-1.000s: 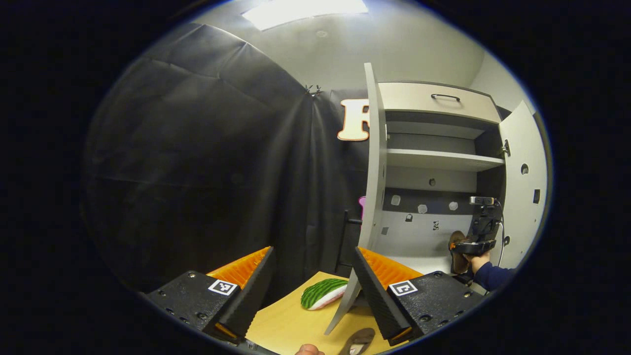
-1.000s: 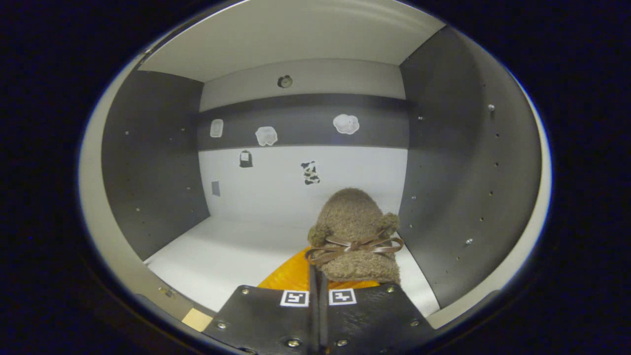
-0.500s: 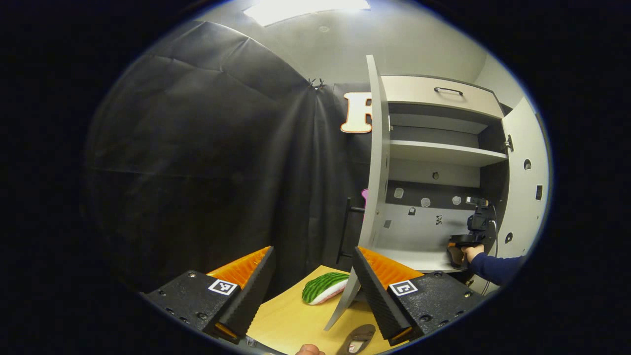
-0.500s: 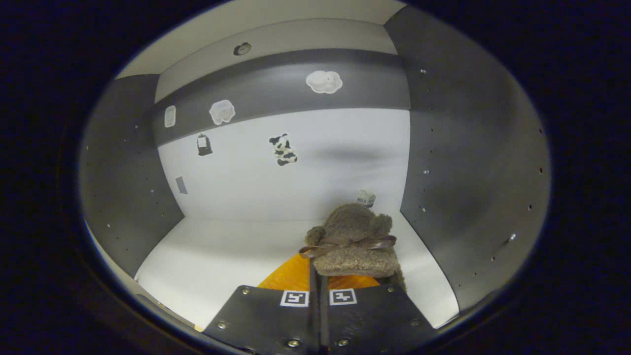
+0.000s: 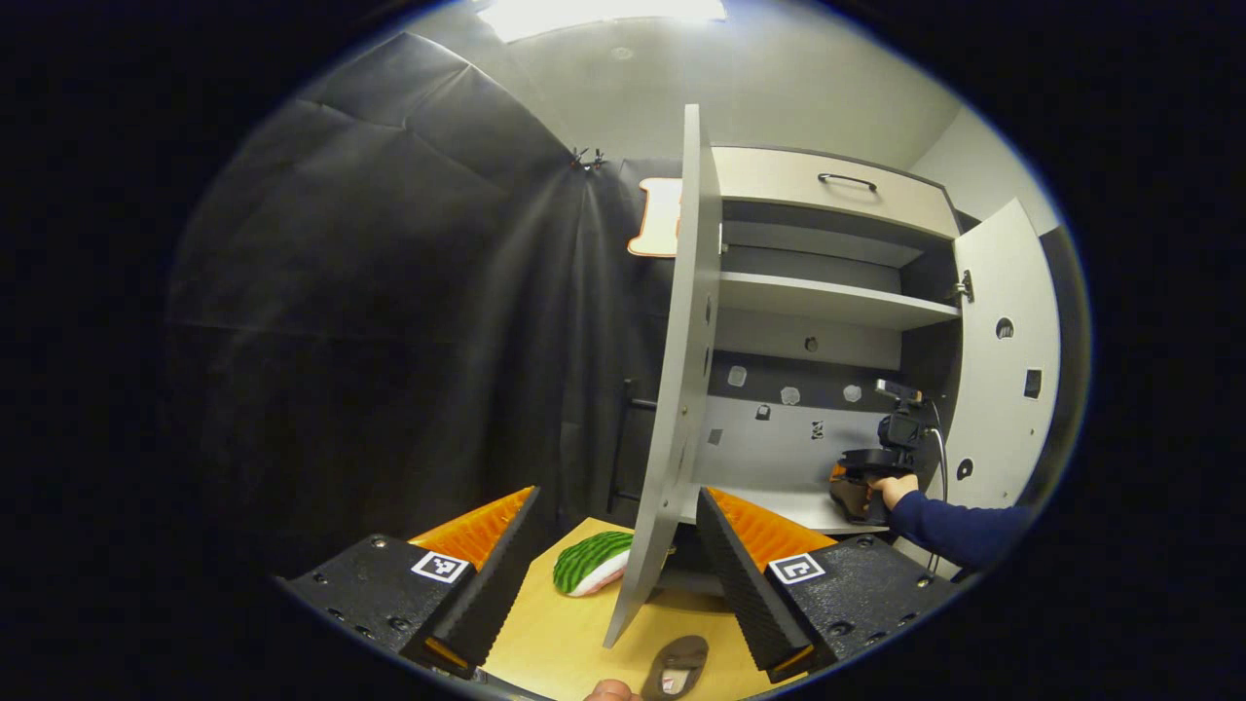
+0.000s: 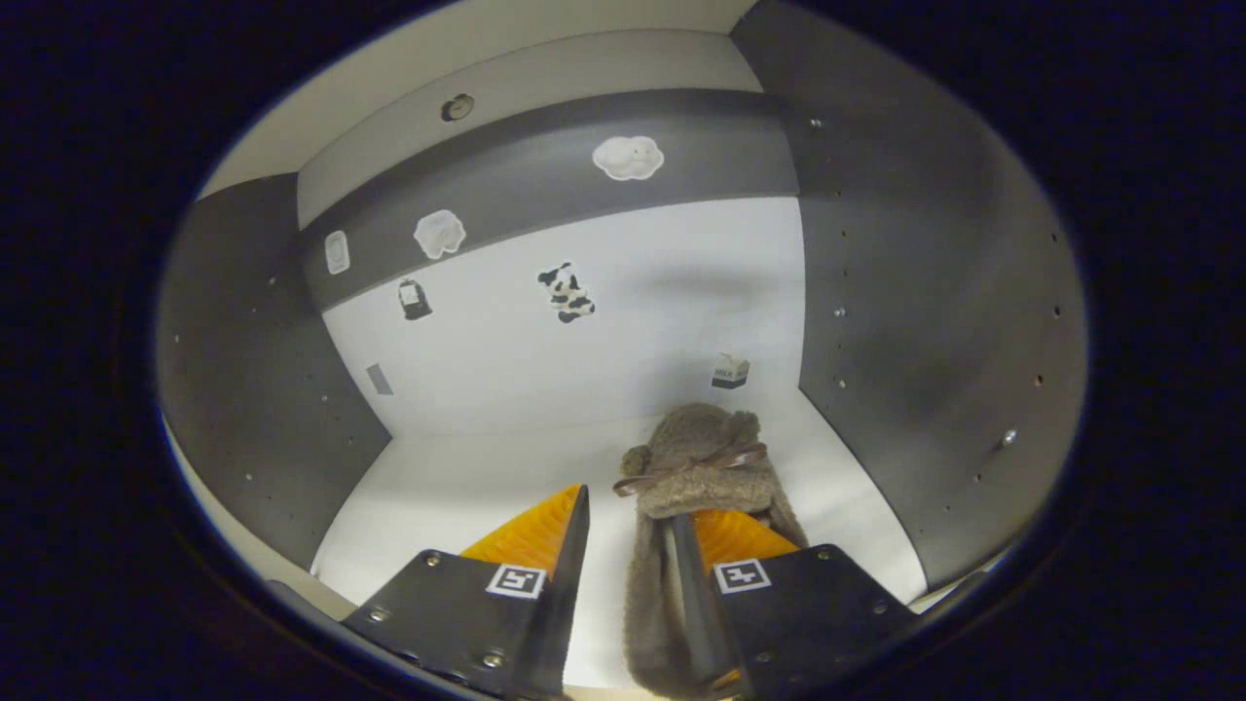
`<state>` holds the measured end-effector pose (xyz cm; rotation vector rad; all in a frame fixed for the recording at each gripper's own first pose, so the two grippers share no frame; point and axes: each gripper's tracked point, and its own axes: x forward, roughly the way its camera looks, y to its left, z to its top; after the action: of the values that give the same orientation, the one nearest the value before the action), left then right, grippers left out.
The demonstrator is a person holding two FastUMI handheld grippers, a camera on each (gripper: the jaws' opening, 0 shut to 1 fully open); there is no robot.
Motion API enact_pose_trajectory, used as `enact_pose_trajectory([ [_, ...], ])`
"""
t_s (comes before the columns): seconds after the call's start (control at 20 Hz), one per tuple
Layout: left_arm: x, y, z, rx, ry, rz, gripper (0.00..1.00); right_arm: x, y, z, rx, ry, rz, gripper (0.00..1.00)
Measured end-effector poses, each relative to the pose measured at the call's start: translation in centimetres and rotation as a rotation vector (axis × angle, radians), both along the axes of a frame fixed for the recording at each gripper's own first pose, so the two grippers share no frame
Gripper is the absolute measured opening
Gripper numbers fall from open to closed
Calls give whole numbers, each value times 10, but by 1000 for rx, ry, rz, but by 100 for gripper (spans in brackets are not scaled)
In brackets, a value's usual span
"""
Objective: Grab one shoe with the right hand and put it into the shoe cabinet, grab the other shoe with the left hand and put it into the shoe cabinet; then close the right door with the right hand and the left door with the left hand.
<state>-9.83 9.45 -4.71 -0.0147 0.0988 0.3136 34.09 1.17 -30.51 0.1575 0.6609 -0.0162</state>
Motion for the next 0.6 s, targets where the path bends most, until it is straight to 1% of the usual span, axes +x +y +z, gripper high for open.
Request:
enact_pose_trajectory([
  [0.05,0,-2,-1,-1,4,-13,96,-6,0,7,-30,-16,15,44],
  [0.1,1,-6,-3,-5,10,-28,96,-15,0,14,-53,-31,34,49],
  [0.15,2,-10,-5,-9,15,-46,96,-23,2,26,-66,-63,49,49],
  [0.2,3,-13,-7,-13,21,-66,92,-30,3,38,-77,-92,61,49],
  [0.25,3,-18,-11,-18,31,-86,92,-39,5,54,-78,-121,71,49],
  [0.3,4,-23,-15,-24,42,-109,96,-47,7,72,-70,-156,81,49],
  [0.4,7,-34,-23,-39,63,-154,96,-67,11,109,-43,-220,92,49],
  [0.45,9,-39,-27,-46,73,-177,96,-79,12,127,-27,-248,96,44],
  [0.5,10,-45,-32,-52,85,-197,96,-90,12,144,-20,-276,101,44],
  [0.55,11,-50,-37,-57,98,-218,96,-102,11,162,-16,-307,107,48],
  [0.6,12,-55,-42,-62,111,-238,96,-114,9,178,-18,-337,111,48],
])
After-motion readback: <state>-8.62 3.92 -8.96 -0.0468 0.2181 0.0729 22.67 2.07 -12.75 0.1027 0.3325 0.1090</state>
